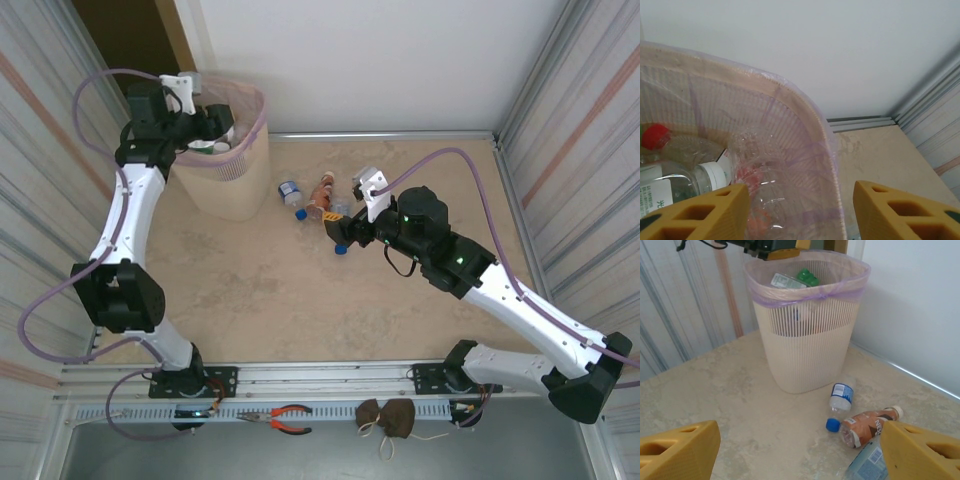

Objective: Put the plastic bottles in the bin

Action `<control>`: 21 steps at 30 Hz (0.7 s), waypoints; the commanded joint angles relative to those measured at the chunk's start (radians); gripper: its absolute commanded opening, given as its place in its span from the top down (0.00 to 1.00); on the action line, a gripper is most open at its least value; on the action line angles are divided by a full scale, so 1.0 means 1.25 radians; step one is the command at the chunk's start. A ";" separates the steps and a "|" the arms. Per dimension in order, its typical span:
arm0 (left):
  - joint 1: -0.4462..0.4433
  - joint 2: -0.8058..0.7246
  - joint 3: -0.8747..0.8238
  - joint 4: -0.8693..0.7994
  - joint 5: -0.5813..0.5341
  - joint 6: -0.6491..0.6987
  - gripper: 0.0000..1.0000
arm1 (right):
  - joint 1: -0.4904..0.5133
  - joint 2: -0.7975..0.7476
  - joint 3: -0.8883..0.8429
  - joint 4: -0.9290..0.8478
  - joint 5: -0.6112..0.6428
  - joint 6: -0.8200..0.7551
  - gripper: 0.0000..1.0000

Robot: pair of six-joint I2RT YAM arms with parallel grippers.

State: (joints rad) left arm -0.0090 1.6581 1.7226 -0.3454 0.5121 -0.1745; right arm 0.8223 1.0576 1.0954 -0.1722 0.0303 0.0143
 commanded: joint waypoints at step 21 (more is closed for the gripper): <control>0.044 0.296 0.322 -0.384 -0.074 0.144 0.62 | -0.005 0.018 0.026 -0.038 0.032 0.012 0.18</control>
State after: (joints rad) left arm 0.0494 2.0109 2.1010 -0.7258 0.4389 -0.0292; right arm 0.8223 1.0786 1.0977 -0.2184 0.0540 0.0170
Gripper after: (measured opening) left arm 0.380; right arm 0.820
